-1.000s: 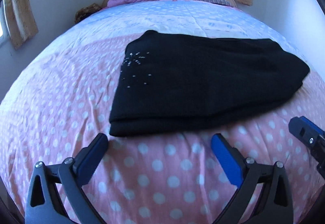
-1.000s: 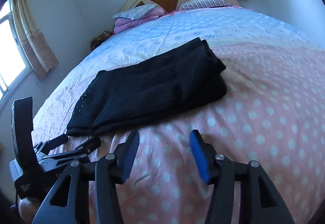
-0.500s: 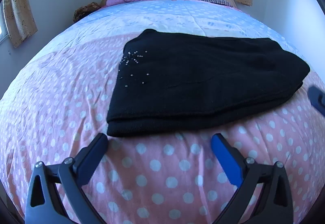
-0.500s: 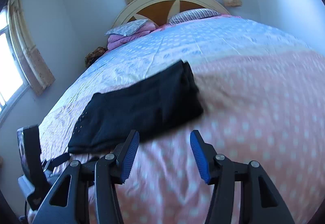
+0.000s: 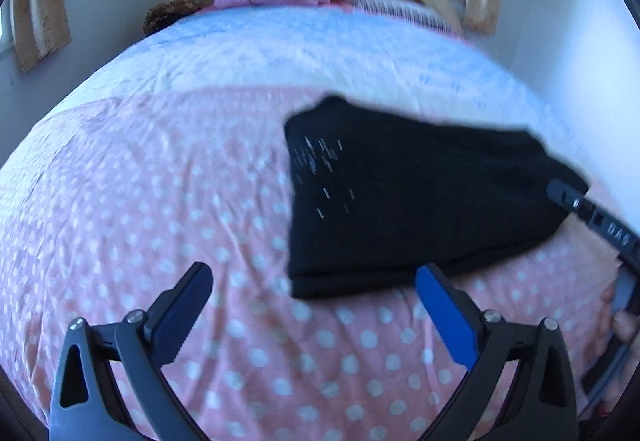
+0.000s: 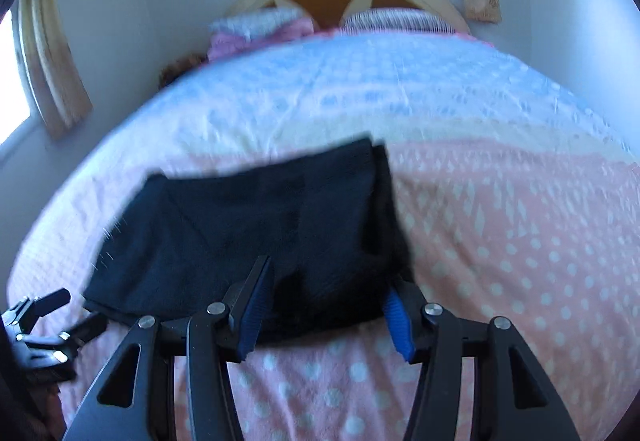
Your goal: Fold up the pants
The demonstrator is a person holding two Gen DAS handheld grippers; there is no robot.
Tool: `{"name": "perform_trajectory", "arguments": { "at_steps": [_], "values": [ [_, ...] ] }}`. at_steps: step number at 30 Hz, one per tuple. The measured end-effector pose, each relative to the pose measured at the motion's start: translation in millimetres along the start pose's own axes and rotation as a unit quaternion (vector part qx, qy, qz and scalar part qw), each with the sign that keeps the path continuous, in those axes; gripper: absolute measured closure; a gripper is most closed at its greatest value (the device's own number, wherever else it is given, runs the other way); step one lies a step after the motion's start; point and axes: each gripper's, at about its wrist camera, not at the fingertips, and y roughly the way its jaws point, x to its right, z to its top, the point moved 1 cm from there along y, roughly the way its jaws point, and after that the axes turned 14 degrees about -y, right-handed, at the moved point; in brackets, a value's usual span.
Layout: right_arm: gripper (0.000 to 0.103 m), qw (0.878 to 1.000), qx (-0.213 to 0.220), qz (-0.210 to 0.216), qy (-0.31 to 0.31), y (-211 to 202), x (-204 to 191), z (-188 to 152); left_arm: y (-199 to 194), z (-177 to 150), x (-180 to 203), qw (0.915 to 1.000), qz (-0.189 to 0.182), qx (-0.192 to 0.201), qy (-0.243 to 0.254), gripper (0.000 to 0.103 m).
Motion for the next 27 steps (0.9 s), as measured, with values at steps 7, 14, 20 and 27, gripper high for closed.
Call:
{"name": "perform_trajectory", "arguments": {
  "at_steps": [7,14,20,27],
  "values": [
    [0.037,0.999,-0.009,0.015,0.029,28.6,22.6,20.7,41.1,53.9,-4.9,0.9973,-0.032,-0.036,-0.056,0.0],
    [0.037,0.995,-0.055,0.064,0.055,52.8,33.3,6.5,81.3,38.6,24.9,0.9918,-0.069,-0.086,-0.065,0.014],
    [0.073,0.995,-0.055,0.084,0.026,52.6,15.7,6.6,75.4,38.1,31.3,0.9875,-0.112,-0.078,-0.079,0.072],
    [0.075,0.991,0.021,0.132,0.014,20.8,-22.6,39.4,20.4,71.0,1.9,0.9909,-0.114,-0.002,-0.071,0.088]
  ]
}}
